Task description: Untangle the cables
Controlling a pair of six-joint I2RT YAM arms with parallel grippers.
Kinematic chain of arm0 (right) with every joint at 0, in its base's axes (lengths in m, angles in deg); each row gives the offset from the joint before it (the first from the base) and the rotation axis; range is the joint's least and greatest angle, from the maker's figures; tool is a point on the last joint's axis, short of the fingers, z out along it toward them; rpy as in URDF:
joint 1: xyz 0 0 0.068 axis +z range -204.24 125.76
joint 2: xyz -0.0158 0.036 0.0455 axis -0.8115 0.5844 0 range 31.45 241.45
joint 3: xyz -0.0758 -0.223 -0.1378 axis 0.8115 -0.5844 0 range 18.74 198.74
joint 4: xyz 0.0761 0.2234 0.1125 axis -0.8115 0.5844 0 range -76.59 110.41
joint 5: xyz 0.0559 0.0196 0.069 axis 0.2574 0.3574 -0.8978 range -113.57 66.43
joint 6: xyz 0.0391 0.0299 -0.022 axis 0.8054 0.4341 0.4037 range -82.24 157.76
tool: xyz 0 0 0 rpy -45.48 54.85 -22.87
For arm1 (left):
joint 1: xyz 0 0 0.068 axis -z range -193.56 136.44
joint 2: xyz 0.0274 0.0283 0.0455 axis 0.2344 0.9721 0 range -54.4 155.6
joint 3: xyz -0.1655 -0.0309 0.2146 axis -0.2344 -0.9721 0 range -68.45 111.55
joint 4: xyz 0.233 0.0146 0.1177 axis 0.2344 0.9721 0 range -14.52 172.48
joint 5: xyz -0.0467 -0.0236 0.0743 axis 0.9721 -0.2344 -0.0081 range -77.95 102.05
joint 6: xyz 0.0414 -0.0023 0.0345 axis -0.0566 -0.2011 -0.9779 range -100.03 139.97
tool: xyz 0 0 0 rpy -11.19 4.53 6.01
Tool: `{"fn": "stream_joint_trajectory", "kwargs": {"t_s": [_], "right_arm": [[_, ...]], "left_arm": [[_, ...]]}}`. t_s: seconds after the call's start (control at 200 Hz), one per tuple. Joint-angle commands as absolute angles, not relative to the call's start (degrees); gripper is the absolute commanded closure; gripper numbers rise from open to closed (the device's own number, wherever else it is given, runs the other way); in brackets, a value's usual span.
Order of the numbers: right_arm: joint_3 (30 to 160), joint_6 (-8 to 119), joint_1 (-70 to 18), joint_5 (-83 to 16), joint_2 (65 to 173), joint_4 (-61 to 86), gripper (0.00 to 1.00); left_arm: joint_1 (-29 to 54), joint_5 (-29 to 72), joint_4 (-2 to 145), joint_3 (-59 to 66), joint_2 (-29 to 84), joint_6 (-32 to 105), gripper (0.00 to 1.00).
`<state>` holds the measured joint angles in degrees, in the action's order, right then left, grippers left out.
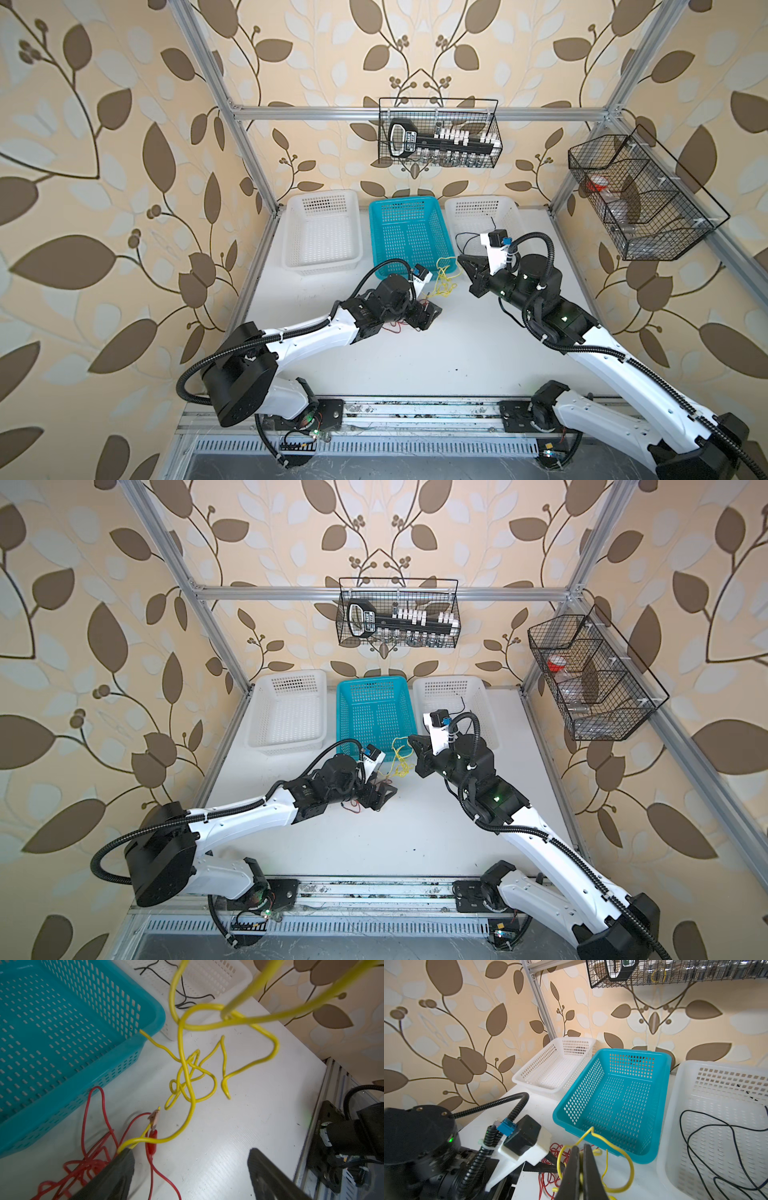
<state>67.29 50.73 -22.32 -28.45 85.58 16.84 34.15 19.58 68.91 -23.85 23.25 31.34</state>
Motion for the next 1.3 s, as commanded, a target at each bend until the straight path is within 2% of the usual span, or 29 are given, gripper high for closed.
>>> {"fn": "stream_joint_trajectory", "kwargs": {"t_s": [0.0,0.315,0.6,0.64,0.8,0.86,1.025,1.295], "right_arm": [[68.46,50.23,-21.73,-28.9,86.19,16.65,1.0],[69.92,50.41,-21.1,-30.71,85.8,16.93,1.0],[71.21,51.32,-21.11,-32.05,84.01,17.09,1.0],[71.46,51.36,-21.03,-32.07,83.71,17.1,1.0],[71.46,51.21,-21.09,-28.86,82.38,17.83,1.0],[71.42,50.77,-21.07,-24.95,81.84,18.96,1.0],[71.24,51.35,-24.4,-15.33,79.87,22.89,1.0],[69.44,53.4,-36.22,-11.42,75.27,27.6,1.0]], "left_arm": [[34.61,17.05,63.6,-24.2,20.62,31.5,0.1],[34.61,11.0,60.36,-24.16,22.77,29.62,0.11],[34.61,14.91,59.07,-22.36,27.56,30.58,0.34],[34.65,15.3,58.96,-22.09,27.61,30.86,0.41],[34.61,14.04,59.68,-21.95,29.17,31.16,0.81],[34.61,12.62,60.97,-22.09,28.56,30.96,1.0],[34.52,7.66,63.97,-24.47,25.32,31.19,1.0],[34.27,1.49,68.12,-29.87,18.71,32.23,1.0]]}}
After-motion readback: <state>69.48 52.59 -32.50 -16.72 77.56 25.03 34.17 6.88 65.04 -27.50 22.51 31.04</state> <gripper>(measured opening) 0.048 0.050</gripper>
